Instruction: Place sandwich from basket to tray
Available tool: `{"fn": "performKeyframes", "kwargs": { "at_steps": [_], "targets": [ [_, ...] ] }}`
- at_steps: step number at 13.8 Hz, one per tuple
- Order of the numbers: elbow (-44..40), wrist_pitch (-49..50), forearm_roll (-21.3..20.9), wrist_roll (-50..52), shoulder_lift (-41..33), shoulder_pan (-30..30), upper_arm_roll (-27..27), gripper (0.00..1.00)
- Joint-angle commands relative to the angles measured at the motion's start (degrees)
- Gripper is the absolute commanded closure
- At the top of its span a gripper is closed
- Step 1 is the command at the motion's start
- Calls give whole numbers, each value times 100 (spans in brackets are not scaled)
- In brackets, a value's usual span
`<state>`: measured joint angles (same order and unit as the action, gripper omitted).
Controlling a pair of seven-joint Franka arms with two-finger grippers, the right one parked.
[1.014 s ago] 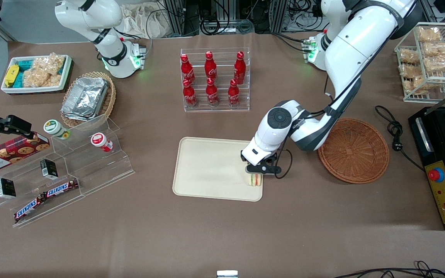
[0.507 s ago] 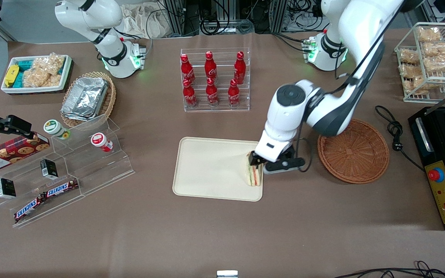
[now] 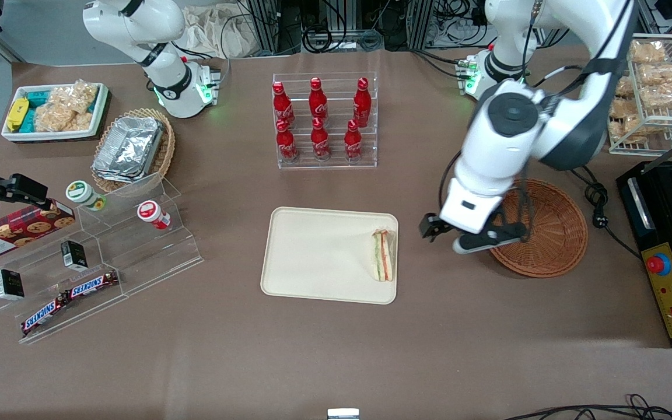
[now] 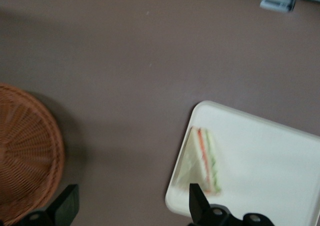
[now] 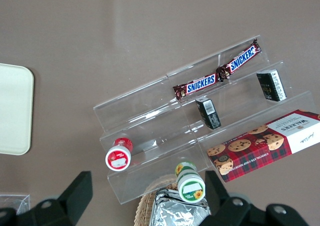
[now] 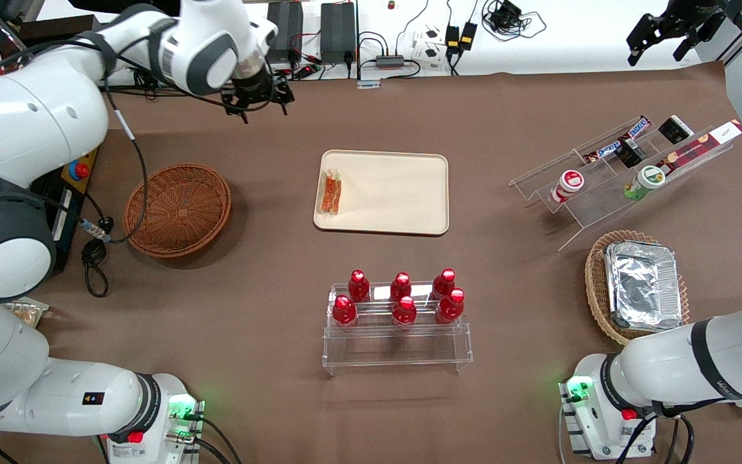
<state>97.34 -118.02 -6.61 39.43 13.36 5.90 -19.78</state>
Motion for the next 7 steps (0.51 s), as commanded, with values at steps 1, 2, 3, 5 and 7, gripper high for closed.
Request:
{"fn": "performKeyframes", "kwargs": {
  "at_steps": [1, 2, 3, 5, 7],
  "targets": [
    [-609, 1347, 581, -1258, -210, 43, 569, 1],
    [-803, 1831, 756, -1741, -280, 43, 806, 1],
    [-918, 2218, 941, -2207, -394, 43, 1070, 1],
    [-937, 2878, 1101, -2999, -762, 43, 1659, 1],
    [-901, 3092, 1075, -3328, -1027, 52, 1994, 1]
  ]
}}
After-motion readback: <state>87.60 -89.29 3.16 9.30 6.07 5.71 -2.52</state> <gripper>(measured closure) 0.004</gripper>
